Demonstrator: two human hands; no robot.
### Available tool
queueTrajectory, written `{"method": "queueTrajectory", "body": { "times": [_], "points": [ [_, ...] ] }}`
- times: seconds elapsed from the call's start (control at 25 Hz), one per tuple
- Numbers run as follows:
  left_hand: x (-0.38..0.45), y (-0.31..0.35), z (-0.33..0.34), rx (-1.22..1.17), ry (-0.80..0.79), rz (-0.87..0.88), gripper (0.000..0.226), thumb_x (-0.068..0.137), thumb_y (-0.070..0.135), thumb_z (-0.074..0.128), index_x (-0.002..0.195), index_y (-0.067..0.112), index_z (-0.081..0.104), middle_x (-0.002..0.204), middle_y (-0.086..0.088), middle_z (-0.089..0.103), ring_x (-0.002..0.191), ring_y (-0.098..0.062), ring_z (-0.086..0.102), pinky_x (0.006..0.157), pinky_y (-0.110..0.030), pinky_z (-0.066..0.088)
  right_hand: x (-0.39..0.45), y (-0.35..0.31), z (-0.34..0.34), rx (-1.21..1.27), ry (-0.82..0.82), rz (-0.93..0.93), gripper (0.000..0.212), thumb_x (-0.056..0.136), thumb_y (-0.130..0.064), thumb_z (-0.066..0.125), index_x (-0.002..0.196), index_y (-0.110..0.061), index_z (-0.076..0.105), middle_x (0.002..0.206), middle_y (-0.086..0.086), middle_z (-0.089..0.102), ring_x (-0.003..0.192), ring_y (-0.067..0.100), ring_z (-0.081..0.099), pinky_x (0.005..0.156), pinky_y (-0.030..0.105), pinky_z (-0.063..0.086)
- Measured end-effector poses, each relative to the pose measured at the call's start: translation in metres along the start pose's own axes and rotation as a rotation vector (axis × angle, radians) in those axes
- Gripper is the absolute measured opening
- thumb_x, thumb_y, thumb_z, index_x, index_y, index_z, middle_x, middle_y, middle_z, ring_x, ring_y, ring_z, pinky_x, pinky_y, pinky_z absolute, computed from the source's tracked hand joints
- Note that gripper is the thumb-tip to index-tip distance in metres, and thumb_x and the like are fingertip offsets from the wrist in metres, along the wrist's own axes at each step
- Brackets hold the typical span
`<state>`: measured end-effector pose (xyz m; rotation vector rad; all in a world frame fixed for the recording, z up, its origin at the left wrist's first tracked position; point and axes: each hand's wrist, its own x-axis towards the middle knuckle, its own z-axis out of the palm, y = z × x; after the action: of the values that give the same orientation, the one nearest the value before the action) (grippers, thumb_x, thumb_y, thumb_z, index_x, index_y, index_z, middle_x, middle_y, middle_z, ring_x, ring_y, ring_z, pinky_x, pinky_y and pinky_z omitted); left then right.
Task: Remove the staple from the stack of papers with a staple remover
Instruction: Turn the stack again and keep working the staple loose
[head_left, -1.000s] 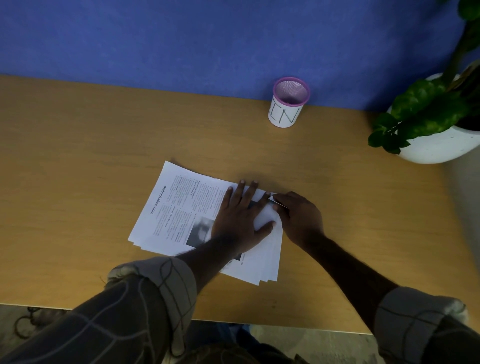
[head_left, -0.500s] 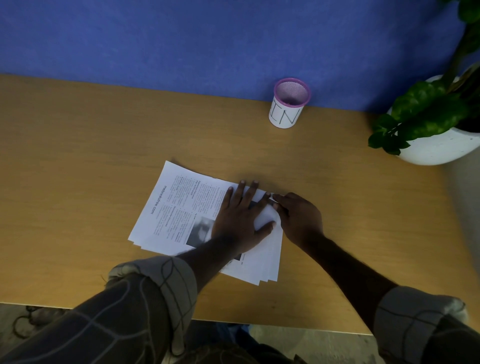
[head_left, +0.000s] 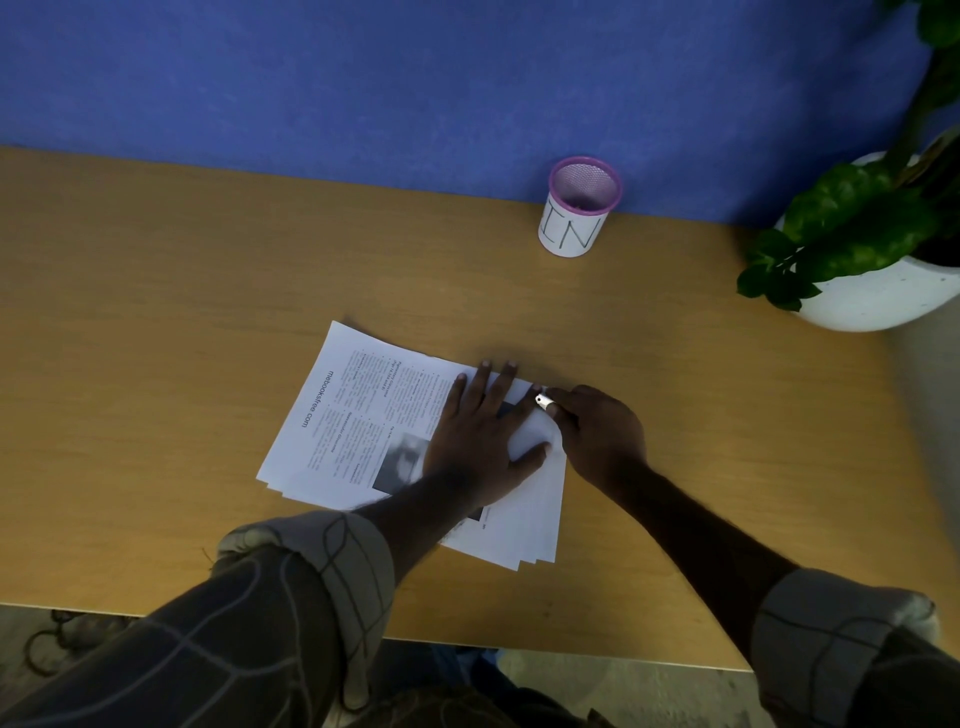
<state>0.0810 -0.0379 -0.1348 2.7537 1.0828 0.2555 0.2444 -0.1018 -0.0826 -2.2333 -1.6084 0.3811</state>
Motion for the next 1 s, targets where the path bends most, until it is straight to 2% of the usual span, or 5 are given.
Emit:
{"method": "queueTrajectory", "body": {
  "times": [0.12,0.32,0.48,0.76,1.0],
  "points": [
    [0.0,0.0,0.0,-0.002,0.012,0.004,0.072,0.091,0.071,0.037,0.151,0.03,0.037,0.167,-0.006,0.022,0.154,-0.032,0.017,0.125,-0.054,0.015,0.002,0.001,0.001,0.017,-0.02,0.021,0.029,0.097,-0.032,0.05,0.121,-0.024,0.066,0.096,-0.002,0.071,0.079,0.011,0.06,0.064,0.023,0.047],
    [0.0,0.0,-0.001,0.001,0.004,-0.001,0.073,0.091,0.073,0.035,0.152,0.032,0.035,0.168,-0.005,0.02,0.155,-0.031,0.015,0.125,-0.054,0.014,0.0,0.003,0.002,-0.016,0.009,-0.055,0.027,0.096,-0.031,0.053,0.118,-0.025,0.067,0.088,-0.003,0.069,0.069,0.007,0.054,0.055,0.016,0.039],
    [0.0,0.001,-0.001,-0.009,0.011,-0.011,0.074,0.091,0.074,0.033,0.152,0.034,0.034,0.167,-0.004,0.022,0.154,-0.031,0.018,0.125,-0.053,0.015,-0.006,0.007,0.001,-0.011,0.028,-0.083,0.027,0.093,-0.026,0.06,0.118,-0.022,0.067,0.098,0.0,0.071,0.079,0.013,0.064,0.065,0.024,0.051],
    [0.0,-0.001,0.003,-0.006,0.019,-0.01,0.077,0.091,0.074,0.034,0.154,0.031,0.032,0.167,-0.004,0.021,0.154,-0.031,0.018,0.125,-0.053,0.014,-0.01,0.016,-0.003,0.003,0.057,-0.074,0.026,0.089,-0.02,0.065,0.114,-0.019,0.068,0.099,-0.001,0.071,0.08,0.009,0.061,0.067,0.021,0.047],
    [0.0,0.0,0.001,-0.013,0.0,-0.016,0.077,0.09,0.074,0.035,0.154,0.031,0.031,0.167,-0.004,0.021,0.154,-0.031,0.017,0.126,-0.052,0.013,-0.013,0.011,-0.005,-0.128,0.066,-0.146,0.026,0.083,-0.016,0.072,0.109,-0.018,0.07,0.096,0.002,0.072,0.083,0.018,0.065,0.072,0.032,0.05]
  ]
}}
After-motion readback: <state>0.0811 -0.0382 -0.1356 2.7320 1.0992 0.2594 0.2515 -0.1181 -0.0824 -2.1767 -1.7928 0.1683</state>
